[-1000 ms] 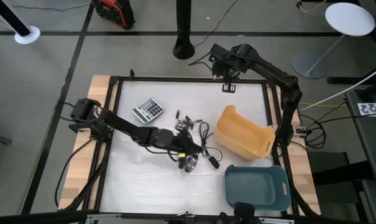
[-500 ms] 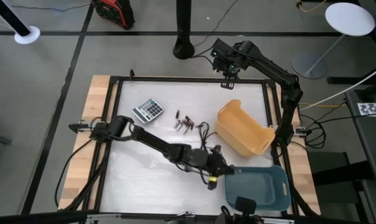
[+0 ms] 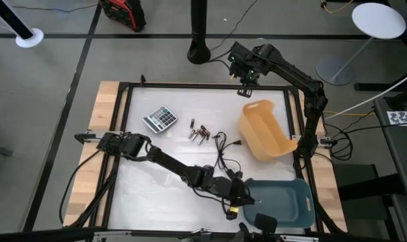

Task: Sort batteries
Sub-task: Put the white battery into the blue bin, then put the black battery into the yellow bin

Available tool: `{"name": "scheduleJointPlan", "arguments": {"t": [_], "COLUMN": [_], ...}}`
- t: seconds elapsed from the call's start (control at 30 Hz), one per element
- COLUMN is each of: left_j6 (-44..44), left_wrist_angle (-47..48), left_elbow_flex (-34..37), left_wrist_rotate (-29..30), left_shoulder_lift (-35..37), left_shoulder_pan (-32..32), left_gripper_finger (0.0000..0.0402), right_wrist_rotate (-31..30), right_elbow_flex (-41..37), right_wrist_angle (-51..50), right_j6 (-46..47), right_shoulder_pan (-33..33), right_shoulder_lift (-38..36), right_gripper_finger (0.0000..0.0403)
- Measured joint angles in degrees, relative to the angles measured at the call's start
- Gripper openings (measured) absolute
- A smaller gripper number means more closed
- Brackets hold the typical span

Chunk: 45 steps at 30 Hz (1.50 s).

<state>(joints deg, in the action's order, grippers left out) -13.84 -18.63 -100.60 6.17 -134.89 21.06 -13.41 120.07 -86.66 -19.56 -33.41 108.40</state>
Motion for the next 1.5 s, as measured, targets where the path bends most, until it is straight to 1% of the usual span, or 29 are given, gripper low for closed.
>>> {"name": "scheduleJointPlan", "arguments": {"t": [0.23,0.3,0.4,0.57,0.73,0.8,0.97,1.13,1.2,1.3,1.4,1.5], "left_j6": [0.60,0.98,3.67,5.09,6.24,7.78,12.13,12.31,11.76,9.76,6.64,2.38], "left_wrist_angle": [0.00,0.00,-0.33,-1.20,-0.75,2.01,15.94,31.62,36.75,45.91,54.89,63.26], "left_elbow_flex": [0.00,0.00,0.02,0.07,0.17,0.26,0.13,0.15,0.14,0.11,0.13,0.11], "left_wrist_rotate": [-0.03,-0.04,-0.04,-0.02,-0.02,-0.02,0.07,0.81,1.87,5.26,9.63,14.11], "left_shoulder_lift": [0.00,0.00,0.00,0.00,0.57,2.12,8.37,14.78,17.27,20.70,23.16,24.48], "left_shoulder_pan": [0.11,0.08,0.00,-0.04,-0.04,0.00,-0.05,-0.30,-0.55,-0.77,-0.85,-0.96], "left_gripper_finger": [0.0033,0.0045,0.0078,0.0129,0.0146,0.0147,0.0148,0.0148,0.0148,0.0148,0.0148,0.0148], "right_wrist_rotate": [0.55,0.55,0.55,0.57,0.60,0.69,1.01,1.01,1.01,1.28,4.90,12.70], "right_elbow_flex": [0.00,0.00,0.00,0.00,0.00,0.00,0.00,-0.01,0.00,-0.02,-0.02,0.00], "right_wrist_angle": [-0.03,-0.01,-0.01,-0.01,0.08,0.53,5.37,14.10,18.22,24.70,28.86,28.99], "right_j6": [0.03,0.03,0.03,0.01,-0.17,-0.47,-4.46,-10.06,-12.62,-15.30,-15.37,-14.90], "right_shoulder_pan": [0.00,0.00,0.00,0.00,0.00,0.00,0.00,0.02,0.00,-0.38,-1.34,-3.24], "right_shoulder_lift": [0.00,0.00,0.00,0.00,0.00,0.00,0.00,0.00,0.00,-0.01,0.17,1.09], "right_gripper_finger": [0.0005,0.0005,0.0005,0.0005,0.0005,0.0005,0.0005,0.0005,0.0005,0.0005,0.0005,0.0005]}}
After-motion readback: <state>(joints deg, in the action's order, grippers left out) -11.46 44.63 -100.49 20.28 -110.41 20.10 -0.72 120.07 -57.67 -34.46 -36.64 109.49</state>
